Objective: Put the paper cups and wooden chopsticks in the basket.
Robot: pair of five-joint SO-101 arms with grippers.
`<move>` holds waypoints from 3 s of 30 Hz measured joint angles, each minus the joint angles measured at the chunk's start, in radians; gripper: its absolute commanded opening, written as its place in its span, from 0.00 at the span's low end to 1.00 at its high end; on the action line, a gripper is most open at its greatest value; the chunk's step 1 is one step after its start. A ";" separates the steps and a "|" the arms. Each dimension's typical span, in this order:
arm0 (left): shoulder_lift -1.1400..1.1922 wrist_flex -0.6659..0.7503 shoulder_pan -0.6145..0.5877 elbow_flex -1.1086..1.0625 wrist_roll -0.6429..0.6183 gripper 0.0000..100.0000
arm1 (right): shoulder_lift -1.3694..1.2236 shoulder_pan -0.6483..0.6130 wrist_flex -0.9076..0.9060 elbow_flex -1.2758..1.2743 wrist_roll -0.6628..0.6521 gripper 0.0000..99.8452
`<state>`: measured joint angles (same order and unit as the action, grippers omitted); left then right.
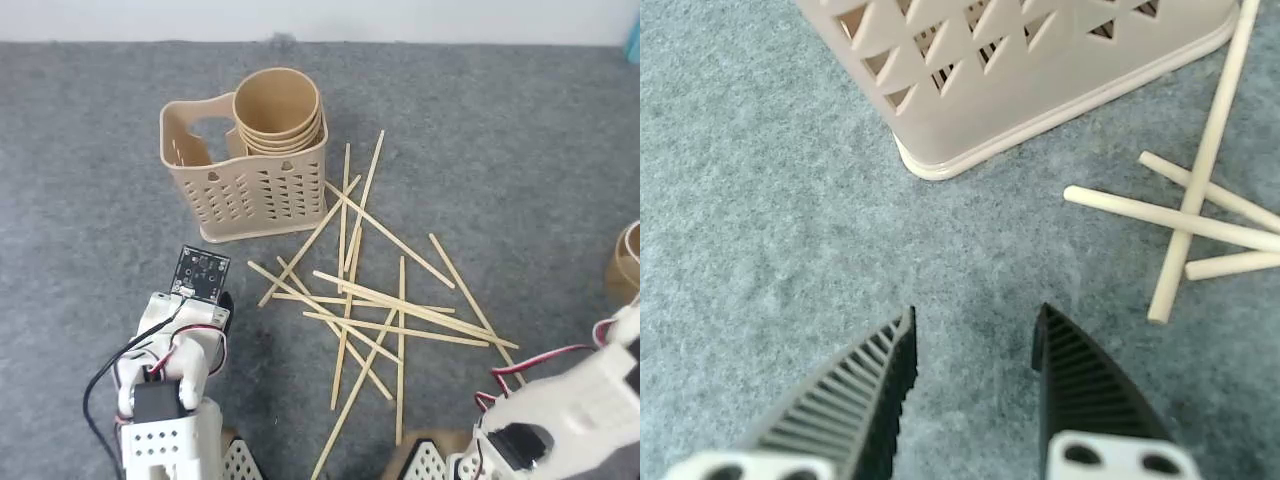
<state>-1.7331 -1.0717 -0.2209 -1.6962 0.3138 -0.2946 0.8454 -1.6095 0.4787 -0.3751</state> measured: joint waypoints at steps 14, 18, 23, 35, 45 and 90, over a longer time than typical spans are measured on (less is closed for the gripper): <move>0.000 0.000 0.000 0.000 0.000 0.18 | 0.654 -0.080 -0.147 -0.279 0.034 0.01; 0.000 0.000 -0.005 0.000 0.000 0.18 | 0.824 -0.178 -0.143 -0.377 0.083 0.01; 0.000 0.000 -0.008 0.000 0.000 0.18 | 1.025 -0.391 -0.140 -0.379 0.180 0.01; 0.000 0.000 -0.008 0.000 0.000 0.18 | 1.079 -1.143 0.239 -0.345 0.465 0.01; 0.000 -0.002 -0.008 0.000 0.000 0.18 | 0.727 -1.297 0.436 -0.201 0.377 0.01; 0.000 -0.002 -0.008 0.000 0.003 0.18 | 0.336 -1.275 0.433 0.089 0.569 0.20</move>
<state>-1.7331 -1.0733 -0.2286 -1.6962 0.3168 0.0414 -0.4296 -1.1769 0.5677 0.1941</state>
